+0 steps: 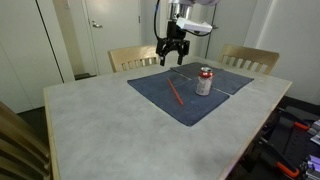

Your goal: Put the straw in the can

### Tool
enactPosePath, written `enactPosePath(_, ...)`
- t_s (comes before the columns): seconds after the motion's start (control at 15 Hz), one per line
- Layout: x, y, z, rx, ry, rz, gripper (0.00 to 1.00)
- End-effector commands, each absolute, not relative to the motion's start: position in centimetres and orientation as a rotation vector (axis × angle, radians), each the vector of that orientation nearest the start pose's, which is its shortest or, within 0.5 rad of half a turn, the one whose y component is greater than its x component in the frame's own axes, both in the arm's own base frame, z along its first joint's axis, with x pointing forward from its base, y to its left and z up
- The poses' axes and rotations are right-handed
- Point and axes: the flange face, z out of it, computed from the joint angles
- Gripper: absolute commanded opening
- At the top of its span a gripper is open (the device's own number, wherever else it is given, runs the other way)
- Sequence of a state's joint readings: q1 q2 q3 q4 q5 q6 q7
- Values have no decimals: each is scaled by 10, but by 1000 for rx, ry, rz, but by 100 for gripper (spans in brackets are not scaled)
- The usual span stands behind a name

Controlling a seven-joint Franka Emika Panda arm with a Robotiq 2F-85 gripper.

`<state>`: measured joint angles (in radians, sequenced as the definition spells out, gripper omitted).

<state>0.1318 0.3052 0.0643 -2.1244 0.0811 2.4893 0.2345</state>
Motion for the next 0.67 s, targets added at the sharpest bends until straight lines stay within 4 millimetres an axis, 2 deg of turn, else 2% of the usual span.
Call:
enactPosePath(0.0,578,107,250,-3098,348,-28,100)
enactPosePath(0.33,576,97,217,-3008,595,47,100)
enactPosePath(0.6,584,81,207,-2955,726,-19,100)
